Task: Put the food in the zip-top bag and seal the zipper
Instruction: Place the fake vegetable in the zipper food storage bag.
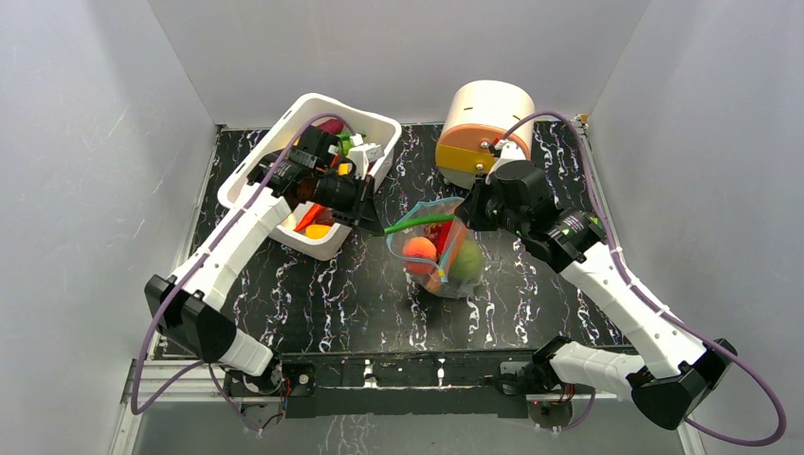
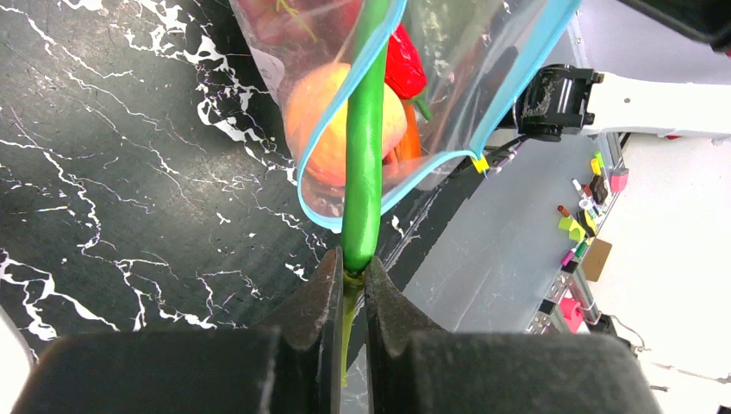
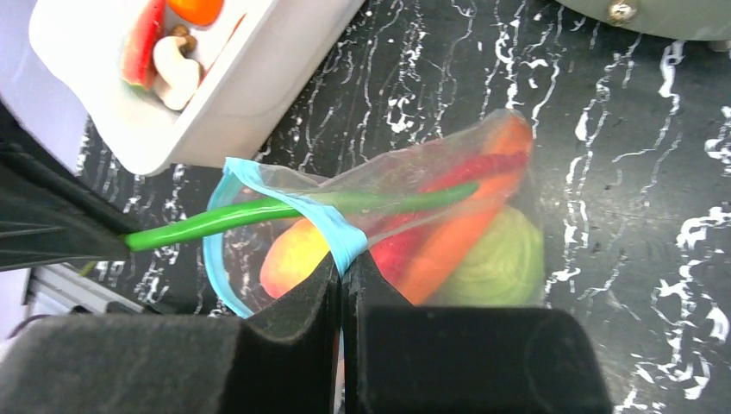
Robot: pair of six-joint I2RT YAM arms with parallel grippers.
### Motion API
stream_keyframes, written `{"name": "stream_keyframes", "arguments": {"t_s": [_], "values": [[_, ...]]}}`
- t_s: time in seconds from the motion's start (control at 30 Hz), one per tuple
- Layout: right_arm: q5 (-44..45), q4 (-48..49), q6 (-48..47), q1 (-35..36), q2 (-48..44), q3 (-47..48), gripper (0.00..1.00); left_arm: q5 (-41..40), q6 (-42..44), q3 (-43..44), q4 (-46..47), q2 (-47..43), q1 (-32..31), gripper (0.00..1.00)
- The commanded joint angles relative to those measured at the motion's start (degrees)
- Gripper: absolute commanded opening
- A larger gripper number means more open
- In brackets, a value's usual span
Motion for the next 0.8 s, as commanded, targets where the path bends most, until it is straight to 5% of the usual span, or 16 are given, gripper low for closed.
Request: {"name": "stream_keyframes", "arguments": {"t_s": [0.0,0.77], "values": [[-2.2,8.5,4.6,0.2,-1.9,0.1,0.00,-0.2,-3.4,1.9,1.8,1.1,-1.1,0.00],[-7.1,14.5,12.4,0.3,-2.7,-4.3,0.00,-2.0,-15.9,-3.9,17.9,4.9,-5.9,0.00]]}}
